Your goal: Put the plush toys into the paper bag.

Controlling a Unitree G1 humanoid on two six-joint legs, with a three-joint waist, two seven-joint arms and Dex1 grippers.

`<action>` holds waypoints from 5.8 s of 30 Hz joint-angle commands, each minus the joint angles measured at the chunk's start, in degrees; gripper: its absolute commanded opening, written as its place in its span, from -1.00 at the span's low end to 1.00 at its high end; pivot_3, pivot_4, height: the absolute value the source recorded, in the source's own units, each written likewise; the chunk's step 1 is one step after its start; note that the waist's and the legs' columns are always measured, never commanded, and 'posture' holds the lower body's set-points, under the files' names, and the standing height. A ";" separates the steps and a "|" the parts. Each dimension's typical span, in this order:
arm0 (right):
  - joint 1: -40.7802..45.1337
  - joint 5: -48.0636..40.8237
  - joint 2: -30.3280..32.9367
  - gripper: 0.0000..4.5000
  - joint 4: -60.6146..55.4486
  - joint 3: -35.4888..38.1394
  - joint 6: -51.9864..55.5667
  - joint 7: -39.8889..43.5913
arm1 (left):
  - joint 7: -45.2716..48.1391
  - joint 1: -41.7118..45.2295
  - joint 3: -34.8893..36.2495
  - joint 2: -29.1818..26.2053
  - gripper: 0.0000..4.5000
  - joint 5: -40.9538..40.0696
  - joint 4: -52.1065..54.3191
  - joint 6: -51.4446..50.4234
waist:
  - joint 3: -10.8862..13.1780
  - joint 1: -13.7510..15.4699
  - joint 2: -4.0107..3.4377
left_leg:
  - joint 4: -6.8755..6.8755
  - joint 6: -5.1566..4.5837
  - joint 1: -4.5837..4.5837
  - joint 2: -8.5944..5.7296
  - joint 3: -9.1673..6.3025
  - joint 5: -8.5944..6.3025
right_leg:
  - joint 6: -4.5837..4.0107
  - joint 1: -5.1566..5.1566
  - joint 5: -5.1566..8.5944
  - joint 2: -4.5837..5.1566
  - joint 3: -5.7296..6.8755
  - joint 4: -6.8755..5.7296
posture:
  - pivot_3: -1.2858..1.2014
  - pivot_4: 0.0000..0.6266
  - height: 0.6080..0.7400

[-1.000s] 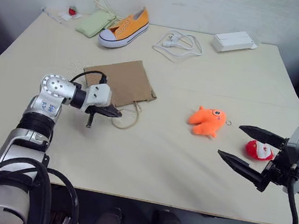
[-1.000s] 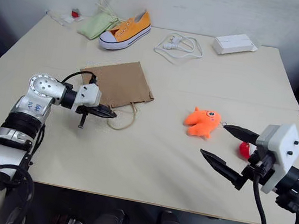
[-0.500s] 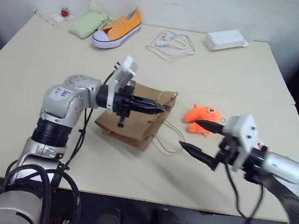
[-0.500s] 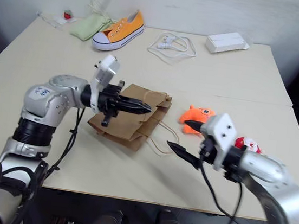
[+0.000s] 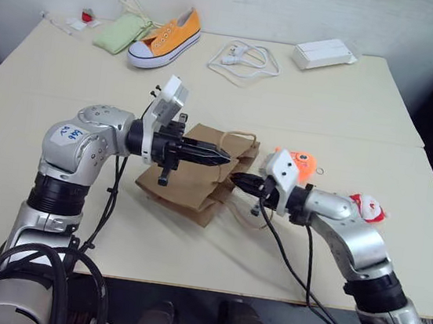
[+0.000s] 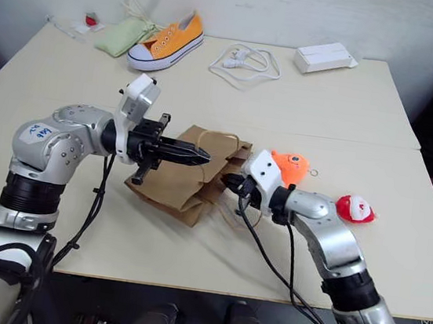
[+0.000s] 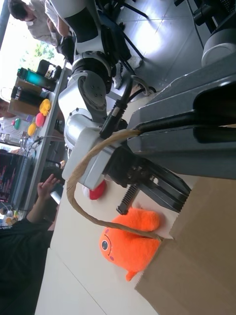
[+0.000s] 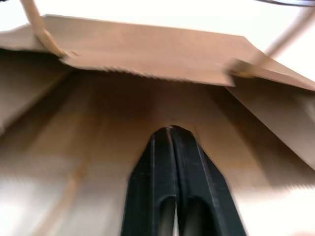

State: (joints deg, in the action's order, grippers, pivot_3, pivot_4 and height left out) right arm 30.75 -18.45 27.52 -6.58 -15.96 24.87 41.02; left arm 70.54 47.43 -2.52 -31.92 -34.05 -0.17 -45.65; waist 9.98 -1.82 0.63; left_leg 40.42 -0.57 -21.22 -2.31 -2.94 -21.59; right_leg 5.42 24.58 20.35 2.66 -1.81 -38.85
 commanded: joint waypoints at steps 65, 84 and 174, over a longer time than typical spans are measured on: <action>14.18 18.83 -15.61 -0.97 21.45 -5.40 3.79 7.09 | -7.16 -1.42 3.27 -3.54 -1.00 -1.87 4.02 6.96 | -0.08 -1.23 -0.17 | 0.52 0.43 0.07 -0.06 -0.46 0.22 | -0.33 0.02 -0.19 0.01 0.31 -0.61 | 0.03 -0.52 1.00; -9.27 -3.14 1.59 -0.12 -26.44 29.11 41.83 2.33 | -3.30 -2.51 2.06 -6.07 -1.00 -1.76 3.59 6.79 | -0.06 0.52 -0.18 | 0.06 0.39 -0.06 -0.03 -0.46 0.21 | -0.33 0.03 -0.18 -0.04 0.23 -0.04 | 0.03 -0.52 1.00; -14.84 -8.85 6.15 0.98 -35.06 42.50 40.88 -15.41 | 3.07 5.60 2.28 -2.59 -1.00 -1.07 -5.31 5.81 | -0.07 0.26 -0.17 | -0.28 0.49 -0.29 -0.07 -0.01 0.46 | -0.34 0.84 -0.19 0.02 -0.13 -0.66 | 0.03 -0.52 1.00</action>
State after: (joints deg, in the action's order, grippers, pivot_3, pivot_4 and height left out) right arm 17.09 -28.86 32.74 -38.90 21.49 65.16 28.30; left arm 72.87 52.35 -1.16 -34.07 -33.50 -8.19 -39.43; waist 9.91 -1.56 0.46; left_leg 40.12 -0.10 -21.52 -2.38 -2.93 -21.13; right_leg 5.08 25.42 20.16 2.67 -1.95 -39.52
